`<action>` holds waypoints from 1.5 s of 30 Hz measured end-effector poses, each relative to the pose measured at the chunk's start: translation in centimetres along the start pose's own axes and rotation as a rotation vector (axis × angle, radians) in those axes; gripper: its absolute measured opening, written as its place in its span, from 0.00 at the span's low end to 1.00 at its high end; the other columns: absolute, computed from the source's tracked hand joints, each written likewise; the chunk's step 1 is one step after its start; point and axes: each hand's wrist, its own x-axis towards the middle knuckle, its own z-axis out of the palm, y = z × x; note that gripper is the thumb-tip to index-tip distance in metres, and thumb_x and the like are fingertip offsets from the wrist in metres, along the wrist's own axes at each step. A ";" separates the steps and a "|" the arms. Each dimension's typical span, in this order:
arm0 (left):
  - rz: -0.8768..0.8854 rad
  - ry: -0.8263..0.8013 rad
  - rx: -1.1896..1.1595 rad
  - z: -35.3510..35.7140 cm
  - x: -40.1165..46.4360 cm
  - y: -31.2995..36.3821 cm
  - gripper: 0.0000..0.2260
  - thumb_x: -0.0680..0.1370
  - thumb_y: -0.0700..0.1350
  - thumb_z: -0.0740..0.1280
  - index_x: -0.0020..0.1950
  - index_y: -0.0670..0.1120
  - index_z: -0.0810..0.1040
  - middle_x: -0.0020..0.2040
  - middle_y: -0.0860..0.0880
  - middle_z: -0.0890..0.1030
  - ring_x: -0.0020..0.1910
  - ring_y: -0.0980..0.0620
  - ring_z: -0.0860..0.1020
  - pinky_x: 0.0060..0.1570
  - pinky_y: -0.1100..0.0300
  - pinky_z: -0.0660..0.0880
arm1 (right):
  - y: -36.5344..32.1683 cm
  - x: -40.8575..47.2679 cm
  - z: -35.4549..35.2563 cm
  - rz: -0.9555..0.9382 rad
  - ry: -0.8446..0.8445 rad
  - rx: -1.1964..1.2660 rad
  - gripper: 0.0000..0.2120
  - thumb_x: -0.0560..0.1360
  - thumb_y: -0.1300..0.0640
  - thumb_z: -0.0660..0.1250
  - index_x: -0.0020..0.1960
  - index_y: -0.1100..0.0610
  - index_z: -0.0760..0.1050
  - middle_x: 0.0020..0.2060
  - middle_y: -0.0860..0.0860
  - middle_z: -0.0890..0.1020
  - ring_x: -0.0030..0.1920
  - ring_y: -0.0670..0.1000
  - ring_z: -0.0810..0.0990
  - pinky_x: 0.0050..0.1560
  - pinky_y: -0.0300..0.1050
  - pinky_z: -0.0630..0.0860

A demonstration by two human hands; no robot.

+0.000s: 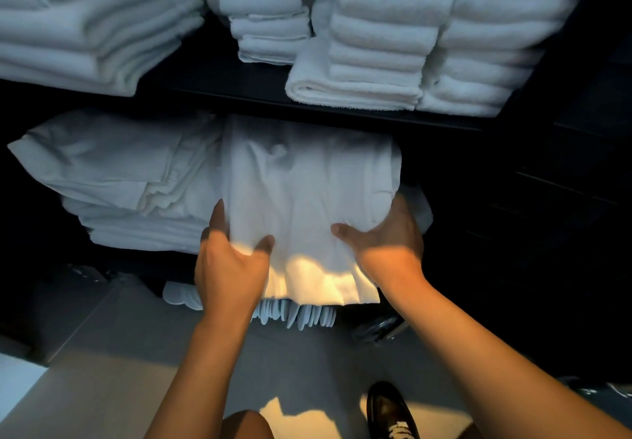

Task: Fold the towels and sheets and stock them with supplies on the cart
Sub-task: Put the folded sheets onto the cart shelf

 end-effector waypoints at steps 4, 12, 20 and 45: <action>0.087 0.022 -0.049 -0.1 2.1 2.4 0.38 0.71 0.52 0.78 0.77 0.62 0.64 0.67 0.49 0.78 0.64 0.44 0.79 0.62 0.46 0.78 | -2.5 2.0 -0.1 -0.062 0.128 0.022 0.47 0.59 0.36 0.83 0.70 0.56 0.71 0.65 0.54 0.80 0.64 0.58 0.79 0.61 0.47 0.75; 0.214 -0.001 -0.100 2.2 10.6 4.9 0.34 0.70 0.54 0.77 0.75 0.60 0.69 0.69 0.53 0.78 0.68 0.50 0.76 0.61 0.59 0.71 | -4.5 7.8 0.3 -0.020 0.150 0.140 0.37 0.64 0.35 0.81 0.60 0.61 0.81 0.56 0.58 0.85 0.58 0.59 0.84 0.49 0.41 0.73; -0.001 -0.233 0.006 2.1 14.7 1.1 0.23 0.78 0.63 0.68 0.69 0.55 0.77 0.61 0.54 0.81 0.64 0.46 0.78 0.55 0.59 0.69 | -3.6 8.8 1.8 0.001 0.038 -0.009 0.48 0.75 0.33 0.68 0.82 0.61 0.54 0.76 0.64 0.66 0.74 0.65 0.69 0.69 0.55 0.69; 0.814 -0.426 0.708 6.0 8.9 4.3 0.46 0.69 0.49 0.78 0.80 0.66 0.57 0.84 0.55 0.55 0.83 0.46 0.54 0.75 0.32 0.57 | -4.8 5.8 -0.6 -0.122 -0.031 -0.493 0.31 0.81 0.50 0.60 0.81 0.58 0.56 0.76 0.62 0.63 0.74 0.66 0.65 0.69 0.62 0.66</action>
